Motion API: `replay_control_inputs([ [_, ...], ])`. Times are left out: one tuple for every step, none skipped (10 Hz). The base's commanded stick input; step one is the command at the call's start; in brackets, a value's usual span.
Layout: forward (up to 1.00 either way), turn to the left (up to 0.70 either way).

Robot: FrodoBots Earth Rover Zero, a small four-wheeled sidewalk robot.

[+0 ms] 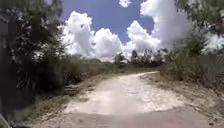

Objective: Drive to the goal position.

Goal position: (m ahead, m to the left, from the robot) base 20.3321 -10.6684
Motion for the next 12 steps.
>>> replay_control_inputs([
  [0.5, 0.0],
  [0.5, 0.0],
  [0.5, 0.0],
  [0.5, 0.0],
  [0.5, 0.0],
  [0.5, 0.0],
  [0.5, 0.0],
  [0.5, 0.0],
  [0.5, 0.0],
  [0.5, 0.0],
  [0.5, 0.0],
  [0.5, 0.0],
])
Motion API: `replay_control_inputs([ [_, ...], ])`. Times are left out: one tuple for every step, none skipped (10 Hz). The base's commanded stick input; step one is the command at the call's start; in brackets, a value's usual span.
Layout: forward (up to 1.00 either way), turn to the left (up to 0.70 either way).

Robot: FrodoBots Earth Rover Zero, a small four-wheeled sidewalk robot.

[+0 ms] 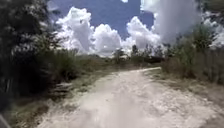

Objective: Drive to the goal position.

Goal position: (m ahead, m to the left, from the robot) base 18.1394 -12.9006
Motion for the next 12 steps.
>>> replay_control_inputs([
  [0.5, 0.0],
  [0.5, 0.0],
  [0.5, 0.0],
  [0.5, 0.0],
  [0.5, 0.0],
  [0.5, 0.0],
  [0.5, 0.0],
  [0.5, 0.0],
  [0.5, 0.0],
  [0.5, 0.0],
  [0.5, 0.0],
  [0.5, 0.0],
])
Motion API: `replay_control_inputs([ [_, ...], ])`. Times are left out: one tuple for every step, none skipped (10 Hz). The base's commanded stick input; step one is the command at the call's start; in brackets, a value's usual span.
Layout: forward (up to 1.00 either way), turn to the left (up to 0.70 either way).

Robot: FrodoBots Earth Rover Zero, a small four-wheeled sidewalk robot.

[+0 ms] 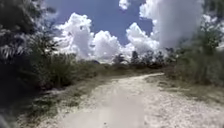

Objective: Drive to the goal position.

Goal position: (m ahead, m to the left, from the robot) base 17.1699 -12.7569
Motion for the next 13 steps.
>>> replay_control_inputs([
  [0.5, 0.0],
  [0.5, 0.0],
  [0.5, 0.0],
  [0.5, 0.0],
  [0.5, 0.0],
  [0.5, 0.0],
  [0.5, 0.0],
  [0.5, 0.0],
  [0.5, 0.0],
  [0.5, 0.0],
  [0.5, 0.0],
  [0.5, 0.0],
  [0.5, -0.03],
])
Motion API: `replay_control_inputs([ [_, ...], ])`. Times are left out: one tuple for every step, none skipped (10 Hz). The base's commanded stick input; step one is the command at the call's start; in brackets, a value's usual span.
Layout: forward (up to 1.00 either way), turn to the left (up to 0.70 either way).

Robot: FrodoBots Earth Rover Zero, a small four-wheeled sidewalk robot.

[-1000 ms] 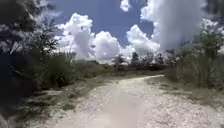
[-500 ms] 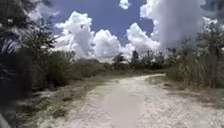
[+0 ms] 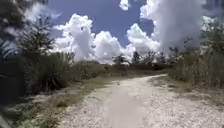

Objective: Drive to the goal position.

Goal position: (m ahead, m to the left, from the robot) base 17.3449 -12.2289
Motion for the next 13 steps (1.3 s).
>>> replay_control_inputs([
  [0.5, -0.3],
  [0.5, -0.5],
  [0.5, -0.5],
  [0.5, -0.5],
  [0.5, -0.09],
  [0.5, 0.0],
  [0.5, 0.0],
  [0.5, 0.0],
  [0.5, 0.0],
  [0.5, 0.0],
  [0.5, 0.0],
  [0.5, 0.0],
  [0.5, 0.0],
])
